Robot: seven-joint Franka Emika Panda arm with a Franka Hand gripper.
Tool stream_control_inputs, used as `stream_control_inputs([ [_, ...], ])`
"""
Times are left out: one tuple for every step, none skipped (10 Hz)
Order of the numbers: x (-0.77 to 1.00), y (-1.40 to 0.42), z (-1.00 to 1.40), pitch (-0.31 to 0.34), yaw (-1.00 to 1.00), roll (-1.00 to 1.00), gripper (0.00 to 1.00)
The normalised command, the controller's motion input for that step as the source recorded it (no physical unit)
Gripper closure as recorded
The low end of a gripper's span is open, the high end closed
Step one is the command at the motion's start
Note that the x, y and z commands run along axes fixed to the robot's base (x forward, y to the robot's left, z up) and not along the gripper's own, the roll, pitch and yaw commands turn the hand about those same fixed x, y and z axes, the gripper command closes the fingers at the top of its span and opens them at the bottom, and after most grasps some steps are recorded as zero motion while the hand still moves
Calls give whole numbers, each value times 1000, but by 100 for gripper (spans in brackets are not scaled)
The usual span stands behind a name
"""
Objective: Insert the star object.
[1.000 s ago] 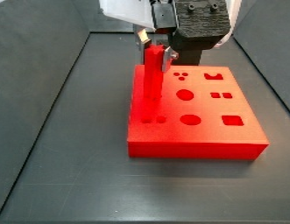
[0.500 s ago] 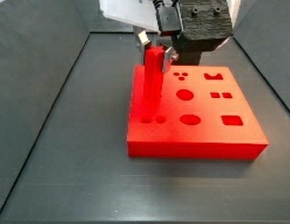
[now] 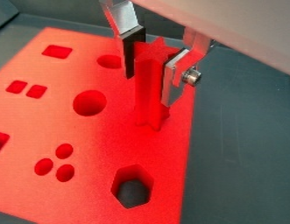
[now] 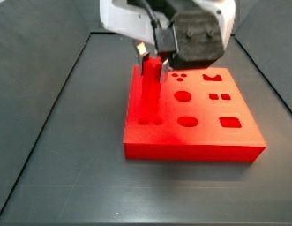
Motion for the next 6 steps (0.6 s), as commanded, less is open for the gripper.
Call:
stream_control_inputs([
  [0,0,-1000,-77,-31,30,100],
  [37,0,-1000,-27,-34,23,100],
  [3,0,-1000,0,-49,33,100],
  [0,-3,-1000,-24,-29,114,100],
  [0,-20,-1000,0,-37,176,100],
  [0,14,-409,54,-83,91,100],
])
